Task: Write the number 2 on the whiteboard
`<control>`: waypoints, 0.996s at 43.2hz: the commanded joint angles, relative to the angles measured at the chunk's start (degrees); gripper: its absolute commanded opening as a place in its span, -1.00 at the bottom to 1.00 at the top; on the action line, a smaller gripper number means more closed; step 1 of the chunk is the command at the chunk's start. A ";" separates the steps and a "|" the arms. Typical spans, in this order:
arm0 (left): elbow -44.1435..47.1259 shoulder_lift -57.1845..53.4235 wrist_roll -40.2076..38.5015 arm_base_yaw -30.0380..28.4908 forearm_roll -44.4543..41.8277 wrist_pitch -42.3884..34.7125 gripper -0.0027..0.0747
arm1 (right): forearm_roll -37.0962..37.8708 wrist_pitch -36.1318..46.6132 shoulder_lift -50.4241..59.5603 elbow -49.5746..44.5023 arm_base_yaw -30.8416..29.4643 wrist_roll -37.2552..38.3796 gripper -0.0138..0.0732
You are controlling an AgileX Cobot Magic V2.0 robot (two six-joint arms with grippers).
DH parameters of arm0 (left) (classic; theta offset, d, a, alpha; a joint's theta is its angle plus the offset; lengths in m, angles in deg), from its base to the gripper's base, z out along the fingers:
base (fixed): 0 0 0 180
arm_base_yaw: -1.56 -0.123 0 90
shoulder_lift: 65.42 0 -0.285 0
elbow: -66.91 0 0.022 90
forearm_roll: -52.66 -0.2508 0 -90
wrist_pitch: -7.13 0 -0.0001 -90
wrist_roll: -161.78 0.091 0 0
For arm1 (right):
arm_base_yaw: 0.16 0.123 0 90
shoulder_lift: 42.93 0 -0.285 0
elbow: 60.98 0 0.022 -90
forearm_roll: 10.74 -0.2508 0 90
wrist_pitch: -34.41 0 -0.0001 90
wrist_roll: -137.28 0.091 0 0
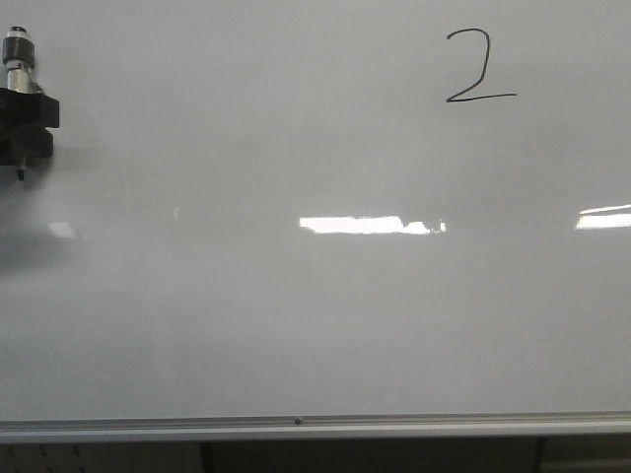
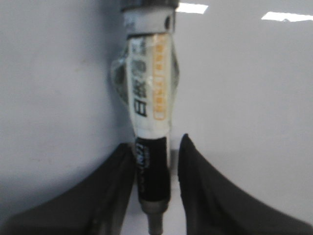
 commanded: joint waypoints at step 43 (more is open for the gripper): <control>-14.05 -40.58 18.31 17.93 8.04 67.61 0.13 | 0.57 2.64 13.86 -0.40 -0.48 6.19 0.34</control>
